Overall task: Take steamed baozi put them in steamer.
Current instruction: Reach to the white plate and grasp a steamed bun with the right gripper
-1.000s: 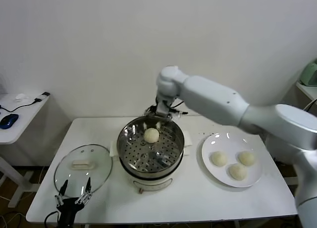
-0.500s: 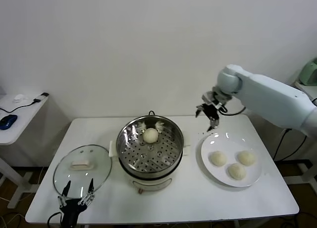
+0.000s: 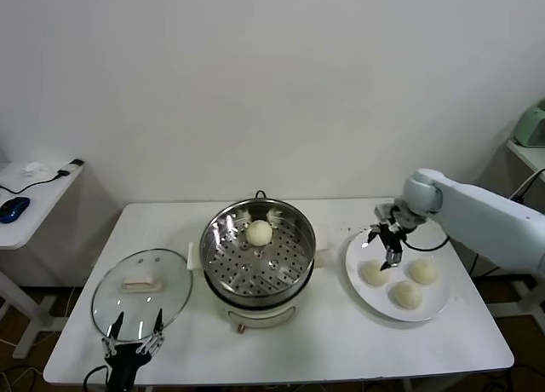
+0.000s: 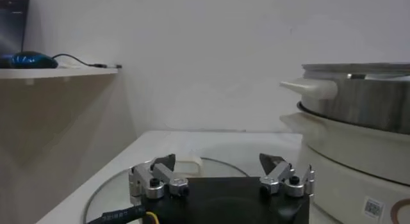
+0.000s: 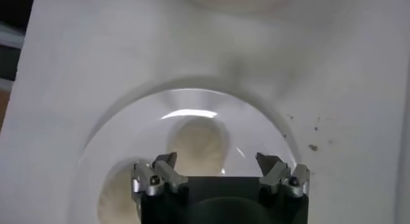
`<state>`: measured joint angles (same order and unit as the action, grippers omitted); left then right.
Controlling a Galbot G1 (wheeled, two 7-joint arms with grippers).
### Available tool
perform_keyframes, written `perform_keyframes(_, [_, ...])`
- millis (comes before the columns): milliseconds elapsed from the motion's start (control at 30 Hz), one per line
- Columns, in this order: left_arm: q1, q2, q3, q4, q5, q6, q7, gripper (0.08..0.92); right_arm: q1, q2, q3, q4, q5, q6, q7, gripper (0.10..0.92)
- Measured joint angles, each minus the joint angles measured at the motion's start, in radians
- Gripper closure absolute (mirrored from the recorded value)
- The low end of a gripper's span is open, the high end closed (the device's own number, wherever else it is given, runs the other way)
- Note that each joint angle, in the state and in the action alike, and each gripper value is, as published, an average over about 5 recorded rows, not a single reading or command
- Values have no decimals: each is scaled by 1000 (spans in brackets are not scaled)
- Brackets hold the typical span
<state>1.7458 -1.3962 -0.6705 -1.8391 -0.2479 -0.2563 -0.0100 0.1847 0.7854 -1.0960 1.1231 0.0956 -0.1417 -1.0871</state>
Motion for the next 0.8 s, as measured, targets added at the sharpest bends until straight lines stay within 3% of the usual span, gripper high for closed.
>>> perform_keyframes(367, [2, -2, -1, 8, 4, -3, -3, 177, -66, 9, 19, -20, -21, -16, 45, 209])
perform_keyframes(800, [3, -3, -7, 16, -4, -12, -6, 177, -74, -5, 36, -10, -35, -20, 57, 481])
